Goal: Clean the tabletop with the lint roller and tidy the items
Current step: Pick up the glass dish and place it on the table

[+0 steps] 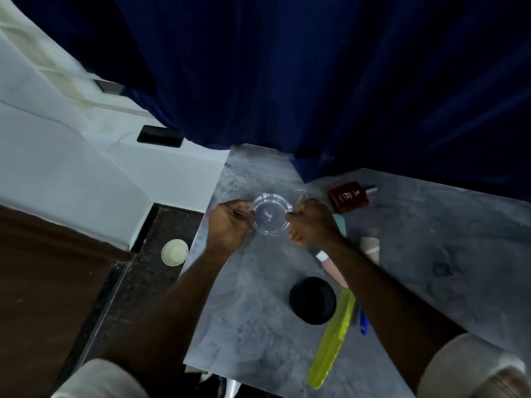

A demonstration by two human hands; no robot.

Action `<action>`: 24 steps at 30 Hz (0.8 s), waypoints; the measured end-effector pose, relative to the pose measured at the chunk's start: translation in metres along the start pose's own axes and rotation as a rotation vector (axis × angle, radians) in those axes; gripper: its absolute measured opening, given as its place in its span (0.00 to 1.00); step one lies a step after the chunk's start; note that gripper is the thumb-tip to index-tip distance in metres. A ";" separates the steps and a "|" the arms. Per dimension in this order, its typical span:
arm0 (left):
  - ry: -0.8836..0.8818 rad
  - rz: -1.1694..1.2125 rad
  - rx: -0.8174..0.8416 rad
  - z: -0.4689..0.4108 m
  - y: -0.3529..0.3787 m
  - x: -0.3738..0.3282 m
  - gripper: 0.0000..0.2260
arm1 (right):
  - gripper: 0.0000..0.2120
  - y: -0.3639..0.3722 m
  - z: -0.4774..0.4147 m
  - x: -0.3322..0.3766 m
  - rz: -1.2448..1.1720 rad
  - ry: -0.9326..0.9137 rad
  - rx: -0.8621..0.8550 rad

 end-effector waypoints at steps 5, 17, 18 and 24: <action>-0.012 -0.020 0.094 -0.015 0.015 0.040 0.11 | 0.15 0.024 -0.009 -0.025 0.075 0.075 0.056; 0.084 -0.234 0.104 -0.043 0.021 0.061 0.18 | 0.11 0.039 -0.031 -0.042 0.155 0.151 0.080; 0.070 -0.227 0.101 -0.045 0.021 0.063 0.15 | 0.13 0.040 -0.033 -0.042 0.164 0.146 0.078; 0.032 -0.305 0.072 -0.050 0.020 0.073 0.09 | 0.08 0.051 -0.043 -0.047 0.216 0.160 0.122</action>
Point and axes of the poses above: each hand's wrist, its own z-axis away from the middle knuckle, its own y-axis out of the palm, x = y × z, the point moved 9 cm from there along -z, towards the middle knuckle, and after that the axes turned 11 degrees about -z, right-handed, at the moved point
